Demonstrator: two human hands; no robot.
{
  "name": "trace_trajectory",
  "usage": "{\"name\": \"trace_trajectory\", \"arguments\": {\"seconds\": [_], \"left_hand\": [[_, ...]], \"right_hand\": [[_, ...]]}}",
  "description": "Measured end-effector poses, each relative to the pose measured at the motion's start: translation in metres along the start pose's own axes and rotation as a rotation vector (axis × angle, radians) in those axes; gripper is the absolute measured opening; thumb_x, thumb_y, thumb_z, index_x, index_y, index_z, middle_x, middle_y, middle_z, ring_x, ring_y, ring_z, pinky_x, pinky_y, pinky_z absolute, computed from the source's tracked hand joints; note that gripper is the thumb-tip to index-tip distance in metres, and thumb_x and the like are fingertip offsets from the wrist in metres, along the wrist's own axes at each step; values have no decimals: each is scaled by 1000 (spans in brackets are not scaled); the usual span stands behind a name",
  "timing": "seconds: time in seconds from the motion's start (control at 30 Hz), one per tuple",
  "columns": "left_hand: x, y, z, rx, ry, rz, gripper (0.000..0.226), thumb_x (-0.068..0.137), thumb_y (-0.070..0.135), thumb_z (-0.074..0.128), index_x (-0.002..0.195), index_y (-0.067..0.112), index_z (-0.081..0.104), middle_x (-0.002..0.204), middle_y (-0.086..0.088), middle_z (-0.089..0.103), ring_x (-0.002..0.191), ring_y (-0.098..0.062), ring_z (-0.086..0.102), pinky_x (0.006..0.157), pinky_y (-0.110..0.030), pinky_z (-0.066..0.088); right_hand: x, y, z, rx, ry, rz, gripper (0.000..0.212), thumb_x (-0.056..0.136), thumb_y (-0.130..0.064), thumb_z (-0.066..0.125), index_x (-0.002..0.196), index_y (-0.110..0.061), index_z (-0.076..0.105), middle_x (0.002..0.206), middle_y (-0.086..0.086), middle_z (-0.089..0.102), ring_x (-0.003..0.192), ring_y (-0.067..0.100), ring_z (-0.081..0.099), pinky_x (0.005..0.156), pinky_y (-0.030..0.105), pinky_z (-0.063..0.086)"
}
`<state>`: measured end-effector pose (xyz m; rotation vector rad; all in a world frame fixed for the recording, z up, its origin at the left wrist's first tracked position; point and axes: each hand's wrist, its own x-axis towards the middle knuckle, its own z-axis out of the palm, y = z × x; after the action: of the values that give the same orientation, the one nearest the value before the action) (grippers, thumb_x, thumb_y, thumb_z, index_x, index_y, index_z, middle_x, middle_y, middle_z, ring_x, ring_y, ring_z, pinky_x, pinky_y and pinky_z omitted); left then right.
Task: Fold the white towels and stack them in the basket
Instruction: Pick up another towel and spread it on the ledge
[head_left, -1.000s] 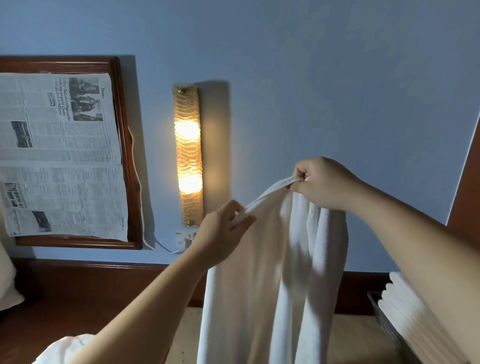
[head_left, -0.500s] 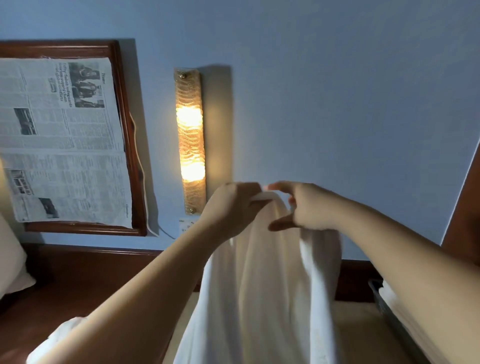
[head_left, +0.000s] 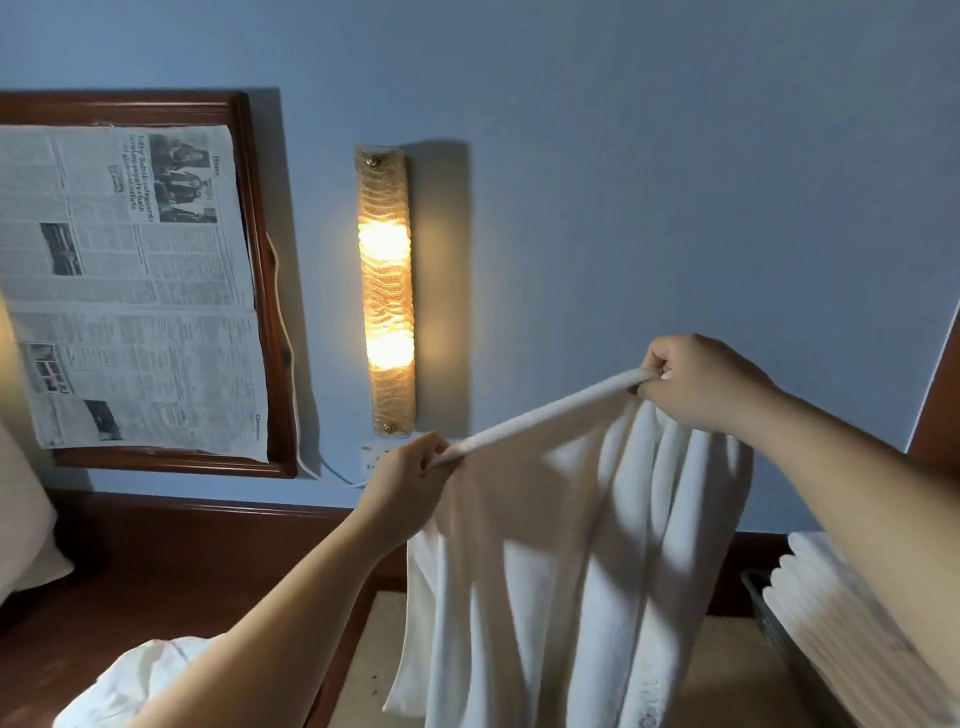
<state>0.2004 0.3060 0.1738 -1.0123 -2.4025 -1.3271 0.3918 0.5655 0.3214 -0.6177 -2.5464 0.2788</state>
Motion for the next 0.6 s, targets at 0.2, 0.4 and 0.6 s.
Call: {"name": "trace_trajectory", "arguments": {"seconds": [0.2,0.4,0.6], "left_hand": [[25,79,-11,50,79,198,10,97,26,65,90,25,71,69,9,63,63,-7,55,58,-26,40],[49,126,-24,221,129,457,22,89,42,77,82,22,72,68,12,49,60,-7,46,55,-26,29],[40,48,-9,144,85,212,29,99,40,68,80,18,67,74,8,56,66,-14,52,59,-27,35]], "right_hand": [[-12,-34,30,57,-270,-147,45,77,-56,84,103,-46,49,84,-14,55,86,17,61,75,33,47],[1,-59,12,207,-104,-203,26,96,-35,68,75,-22,63,68,-4,63,67,17,59,61,32,43],[10,-30,-2,211,31,-87,20,91,-25,67,73,-16,66,57,-7,54,59,16,51,60,32,39]]}}
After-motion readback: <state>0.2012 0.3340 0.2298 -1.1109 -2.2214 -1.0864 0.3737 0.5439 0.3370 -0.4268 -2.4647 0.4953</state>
